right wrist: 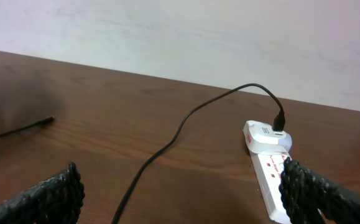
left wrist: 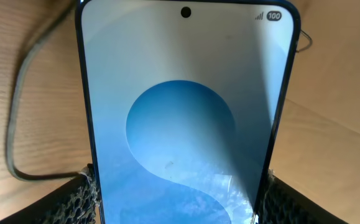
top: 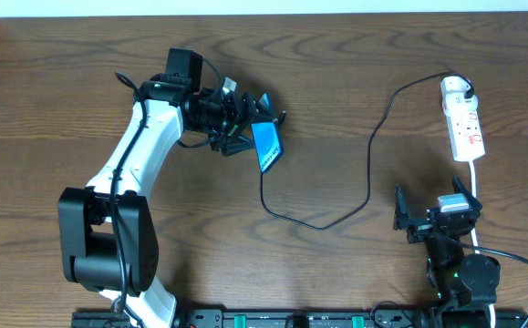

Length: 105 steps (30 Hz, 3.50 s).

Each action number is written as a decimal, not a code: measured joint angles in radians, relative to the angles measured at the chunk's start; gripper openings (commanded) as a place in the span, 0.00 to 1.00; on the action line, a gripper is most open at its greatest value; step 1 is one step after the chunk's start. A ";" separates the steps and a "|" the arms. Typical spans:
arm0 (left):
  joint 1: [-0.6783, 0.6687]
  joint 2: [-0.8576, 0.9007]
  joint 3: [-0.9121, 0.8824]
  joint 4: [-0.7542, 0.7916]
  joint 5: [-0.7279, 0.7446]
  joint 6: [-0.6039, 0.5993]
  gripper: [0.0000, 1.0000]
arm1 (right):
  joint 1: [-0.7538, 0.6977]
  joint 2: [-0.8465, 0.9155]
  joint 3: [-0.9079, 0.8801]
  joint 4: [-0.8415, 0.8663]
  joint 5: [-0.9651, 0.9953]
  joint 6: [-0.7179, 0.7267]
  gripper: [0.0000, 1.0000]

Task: Plug charger to phone and switch on socket
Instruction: 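Carry the phone rightward toward the table center with the left gripper, then raise the right gripper and move it left toward the phone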

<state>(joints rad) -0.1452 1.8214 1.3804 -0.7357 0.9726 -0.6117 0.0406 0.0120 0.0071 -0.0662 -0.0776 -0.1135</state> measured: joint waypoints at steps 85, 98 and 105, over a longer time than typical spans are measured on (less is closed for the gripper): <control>0.000 0.000 0.000 0.041 0.125 -0.885 0.72 | 0.000 0.025 0.005 0.000 -0.051 0.221 0.99; 0.000 0.000 0.000 0.044 0.124 -0.885 0.72 | 0.000 0.380 0.259 -0.005 -0.084 0.248 0.99; 0.000 0.000 0.000 0.045 0.124 -0.885 0.72 | 0.000 0.650 0.454 -0.058 -0.137 0.242 0.99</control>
<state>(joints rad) -0.1452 1.8214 1.3804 -0.6910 1.0969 -1.4963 0.0406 0.6624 0.4614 -0.1246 -0.2142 0.1284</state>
